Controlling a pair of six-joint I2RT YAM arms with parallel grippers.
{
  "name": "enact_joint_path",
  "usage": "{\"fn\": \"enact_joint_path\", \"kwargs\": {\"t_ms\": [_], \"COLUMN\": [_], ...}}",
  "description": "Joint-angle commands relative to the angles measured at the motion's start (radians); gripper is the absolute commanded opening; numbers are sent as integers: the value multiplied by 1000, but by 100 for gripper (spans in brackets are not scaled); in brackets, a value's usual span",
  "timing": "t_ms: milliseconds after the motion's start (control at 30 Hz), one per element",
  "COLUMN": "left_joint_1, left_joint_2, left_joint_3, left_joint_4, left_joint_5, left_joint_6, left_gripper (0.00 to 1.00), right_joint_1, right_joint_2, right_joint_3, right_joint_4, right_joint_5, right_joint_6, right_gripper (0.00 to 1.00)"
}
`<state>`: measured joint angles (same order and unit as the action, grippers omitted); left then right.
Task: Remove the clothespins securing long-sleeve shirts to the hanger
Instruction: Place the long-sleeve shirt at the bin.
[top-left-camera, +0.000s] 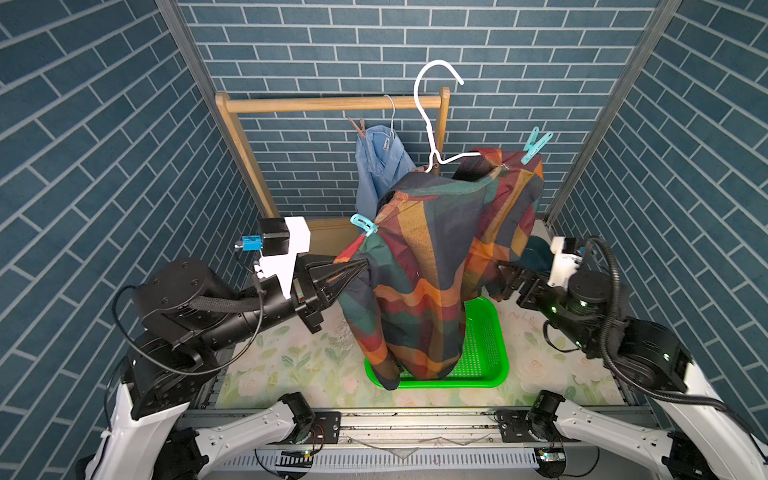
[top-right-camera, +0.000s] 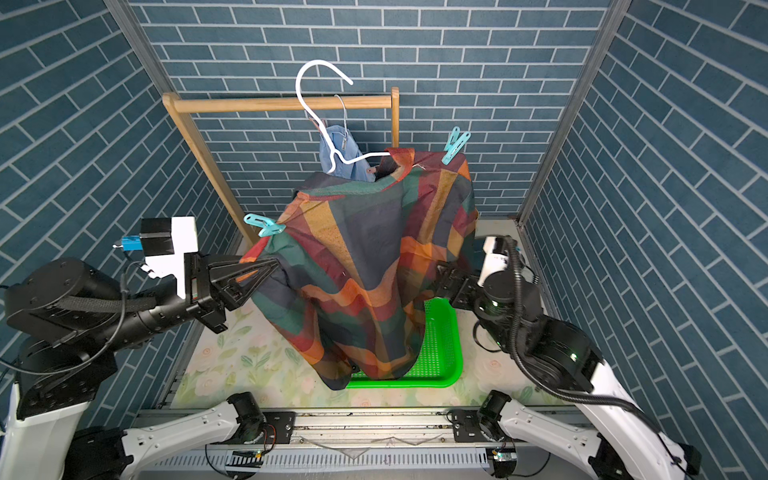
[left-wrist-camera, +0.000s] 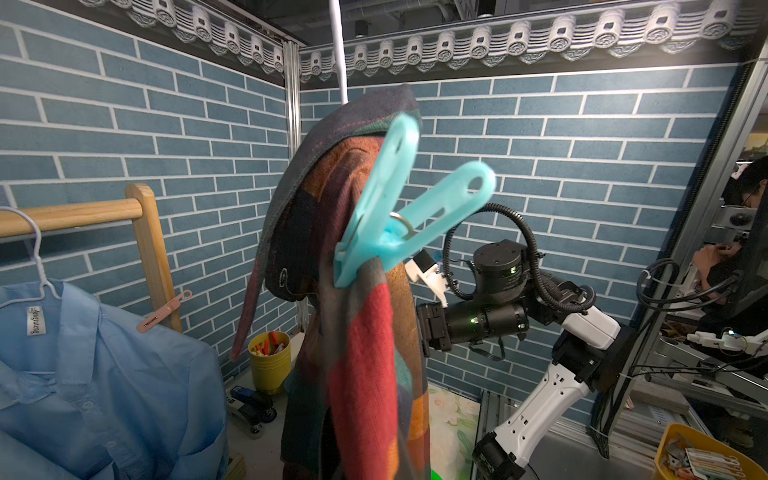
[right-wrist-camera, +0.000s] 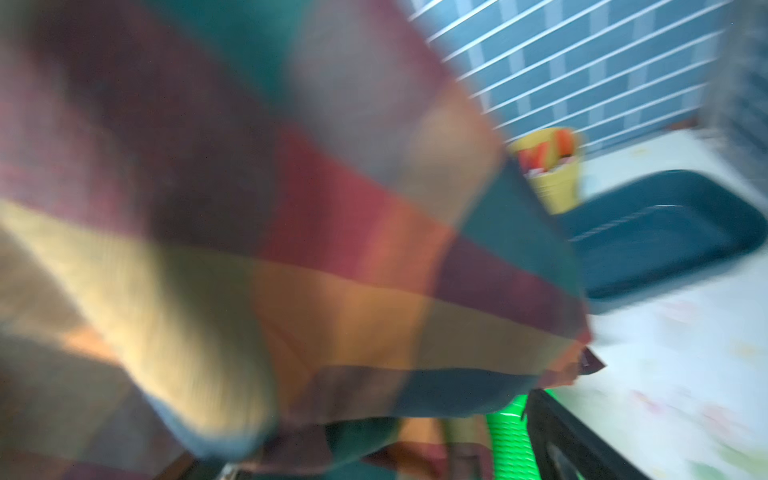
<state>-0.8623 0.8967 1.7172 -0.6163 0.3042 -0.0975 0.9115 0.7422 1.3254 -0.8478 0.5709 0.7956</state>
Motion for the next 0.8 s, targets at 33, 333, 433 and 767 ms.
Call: {"fn": "enact_joint_path", "kwargs": {"t_ms": [33,333,433,767], "left_joint_1": [5,5,4,5], "left_joint_2": [-13,2,-2,-19], "left_joint_3": [12,26,42,86], "left_joint_4": [72,74,60,14], "left_joint_5": [-21,21,25,32], "left_joint_6": [-1,-3,-2,-23], "left_gripper": [0,0,0,0], "right_joint_1": [3,0,-65,-518], "right_joint_2": [-134,41,129,348], "right_joint_3": [6,102,149,140], "right_joint_4": [-243,-235,-140,117], "right_joint_5": [257,543,543,-193], "right_joint_6": [118,19,-107,-163], "right_gripper": [99,99,99,98]}}
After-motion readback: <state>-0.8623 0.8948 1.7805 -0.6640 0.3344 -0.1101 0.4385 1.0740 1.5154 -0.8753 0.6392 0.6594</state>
